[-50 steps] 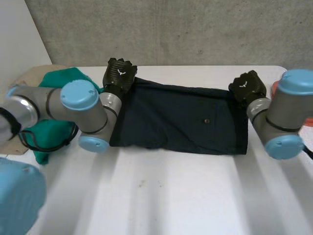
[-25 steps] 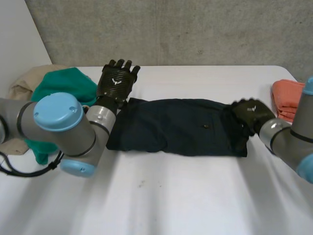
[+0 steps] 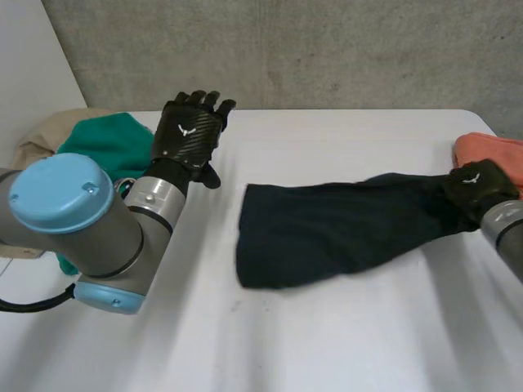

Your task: Fold the laundry.

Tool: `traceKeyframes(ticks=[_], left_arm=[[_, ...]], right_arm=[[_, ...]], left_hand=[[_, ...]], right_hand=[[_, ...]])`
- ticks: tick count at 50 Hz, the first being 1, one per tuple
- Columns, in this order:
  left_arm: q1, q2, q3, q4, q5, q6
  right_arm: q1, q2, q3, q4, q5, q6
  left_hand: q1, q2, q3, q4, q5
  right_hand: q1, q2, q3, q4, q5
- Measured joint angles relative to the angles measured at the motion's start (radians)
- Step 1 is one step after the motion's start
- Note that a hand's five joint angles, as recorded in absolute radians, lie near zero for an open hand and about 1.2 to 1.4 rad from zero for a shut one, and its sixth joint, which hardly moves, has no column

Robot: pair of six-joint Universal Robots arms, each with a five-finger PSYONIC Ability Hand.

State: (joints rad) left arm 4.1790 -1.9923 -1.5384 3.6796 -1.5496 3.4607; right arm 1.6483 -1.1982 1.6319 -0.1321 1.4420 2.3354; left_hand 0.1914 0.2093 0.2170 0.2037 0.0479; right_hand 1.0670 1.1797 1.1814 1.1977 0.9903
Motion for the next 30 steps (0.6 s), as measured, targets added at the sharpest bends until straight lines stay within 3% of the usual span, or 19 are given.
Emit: traceKeyframes(ticks=[5, 11, 19, 20, 25, 30], left_arm=[[0.004, 0.037, -0.029, -0.001, -0.001, -0.027], [0.007, 0.062, -0.061, -0.001, -0.001, -0.056], [0.01, 0.078, -0.084, -0.001, -0.003, -0.065], [0.01, 0.079, -0.084, -0.001, -0.004, -0.066], [0.011, 0.086, -0.076, -0.002, -0.008, -0.079], [0.013, 0.096, -0.053, -0.005, -0.025, -0.102]], right_arm=[[0.051, -0.021, -0.016, -0.024, 0.008, -0.162], [0.285, 0.006, -0.071, -0.117, -0.02, -0.21], [0.561, 0.162, -0.085, -0.222, -0.213, -0.211], [0.571, 0.174, -0.085, -0.224, -0.228, -0.21], [0.607, 0.227, -0.081, -0.225, -0.325, -0.17], [0.571, 0.188, -0.064, -0.225, -0.354, -0.004]], left_hand=[[0.0, 0.0, 0.0, 0.0, 0.0], [0.0, 0.0, 0.0, 0.0, 0.0], [0.0, 0.0, 0.0, 0.0, 0.0], [0.0, 0.0, 0.0, 0.0, 0.0], [0.0, 0.0, 0.0, 0.0, 0.0], [0.0, 0.0, 0.0, 0.0, 0.0]], right_hand=[[0.033, 0.001, 0.005, 0.001, 0.004], [0.047, 0.001, 0.015, 0.001, 0.008], [0.035, -0.016, -0.002, -0.023, -0.002], [-0.028, -0.092, -0.08, -0.102, -0.06], [-0.721, -0.827, -0.806, -0.823, -0.799], [-0.836, -0.959, -0.965, -0.977, -0.942]])
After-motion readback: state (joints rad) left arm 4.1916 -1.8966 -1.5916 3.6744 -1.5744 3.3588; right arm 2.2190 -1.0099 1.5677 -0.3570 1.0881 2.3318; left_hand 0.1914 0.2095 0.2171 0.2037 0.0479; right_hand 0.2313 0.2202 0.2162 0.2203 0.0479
